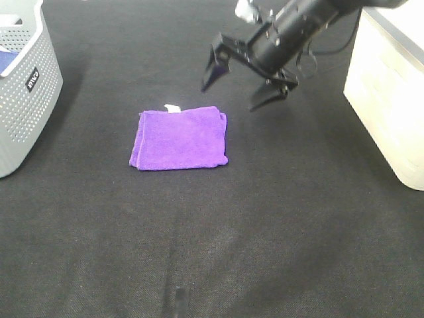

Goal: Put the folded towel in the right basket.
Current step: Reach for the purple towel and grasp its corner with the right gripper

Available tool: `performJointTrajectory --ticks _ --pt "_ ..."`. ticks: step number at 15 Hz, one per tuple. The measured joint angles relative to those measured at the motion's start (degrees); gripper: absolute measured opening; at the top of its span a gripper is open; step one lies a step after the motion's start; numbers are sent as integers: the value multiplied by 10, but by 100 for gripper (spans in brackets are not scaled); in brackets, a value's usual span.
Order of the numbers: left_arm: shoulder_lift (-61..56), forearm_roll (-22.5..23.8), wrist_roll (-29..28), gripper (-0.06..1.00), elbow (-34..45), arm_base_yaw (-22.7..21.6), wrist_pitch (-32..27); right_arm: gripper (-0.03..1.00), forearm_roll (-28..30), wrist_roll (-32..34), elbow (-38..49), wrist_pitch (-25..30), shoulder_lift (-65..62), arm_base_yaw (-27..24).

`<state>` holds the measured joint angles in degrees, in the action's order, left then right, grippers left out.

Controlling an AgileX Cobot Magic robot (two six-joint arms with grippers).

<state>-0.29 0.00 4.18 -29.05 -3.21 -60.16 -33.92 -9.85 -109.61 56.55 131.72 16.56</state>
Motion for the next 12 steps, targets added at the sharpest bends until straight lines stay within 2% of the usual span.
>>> performJointTrajectory --ticks 6,12 --pt "0 0 0 95 0 0 0 96 7 0 -11 -17 83 -3" --pt "0 0 0 95 0 0 0 92 -21 1 -19 -32 105 0"
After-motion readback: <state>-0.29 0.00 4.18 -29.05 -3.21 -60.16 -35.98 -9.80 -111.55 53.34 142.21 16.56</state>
